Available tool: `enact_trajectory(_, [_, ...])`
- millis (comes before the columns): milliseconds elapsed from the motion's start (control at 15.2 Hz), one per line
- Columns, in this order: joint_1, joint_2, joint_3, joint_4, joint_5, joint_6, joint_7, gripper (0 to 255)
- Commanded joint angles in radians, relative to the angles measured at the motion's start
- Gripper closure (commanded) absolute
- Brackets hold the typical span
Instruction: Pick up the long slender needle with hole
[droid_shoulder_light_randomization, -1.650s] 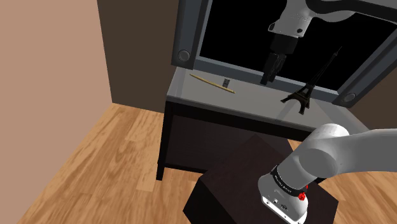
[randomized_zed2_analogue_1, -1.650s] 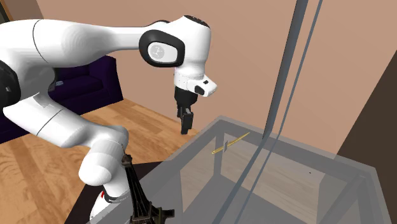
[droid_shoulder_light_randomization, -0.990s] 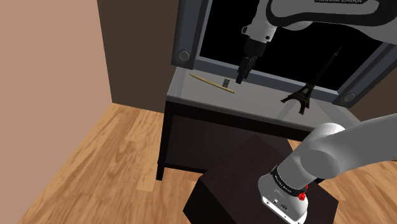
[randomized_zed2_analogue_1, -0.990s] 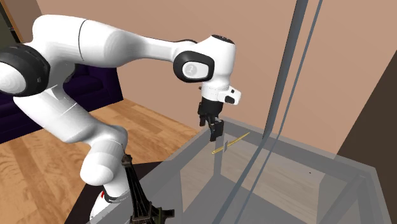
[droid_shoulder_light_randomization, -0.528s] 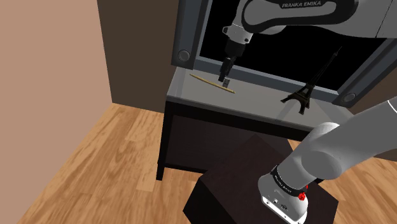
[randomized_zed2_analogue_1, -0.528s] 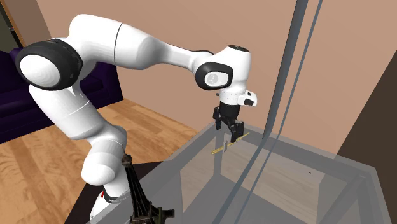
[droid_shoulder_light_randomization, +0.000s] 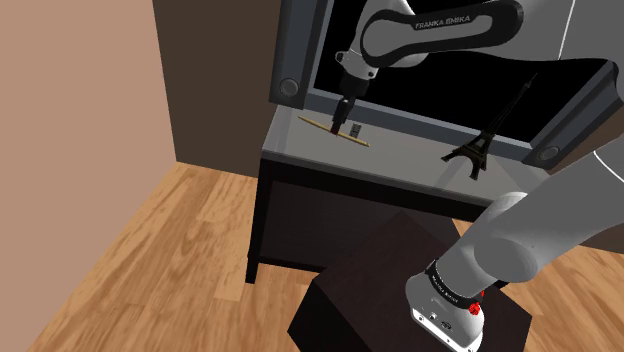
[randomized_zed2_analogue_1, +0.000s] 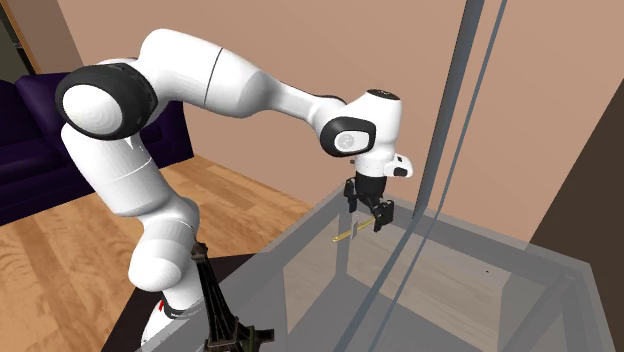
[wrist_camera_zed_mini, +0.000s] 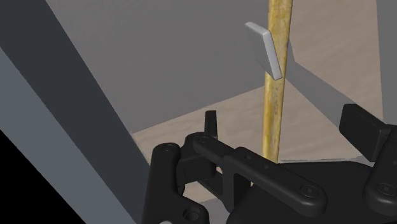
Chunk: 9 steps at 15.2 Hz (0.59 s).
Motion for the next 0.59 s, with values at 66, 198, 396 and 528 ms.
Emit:
enact_trajectory(66, [0.001, 0.011, 0.001, -0.025, 0.001, 0.036, -0.001, 0])
enact_trajectory(198, [0.001, 0.01, 0.001, -0.026, 0.002, 0.037, -0.001, 255])
enact_trajectory(396, [0.001, 0.018, 0.001, -0.021, 0.002, 0.04, -0.001, 255])
enact_trajectory(528, [0.003, 0.031, 0.002, -0.014, 0.003, 0.045, 0.001, 255])
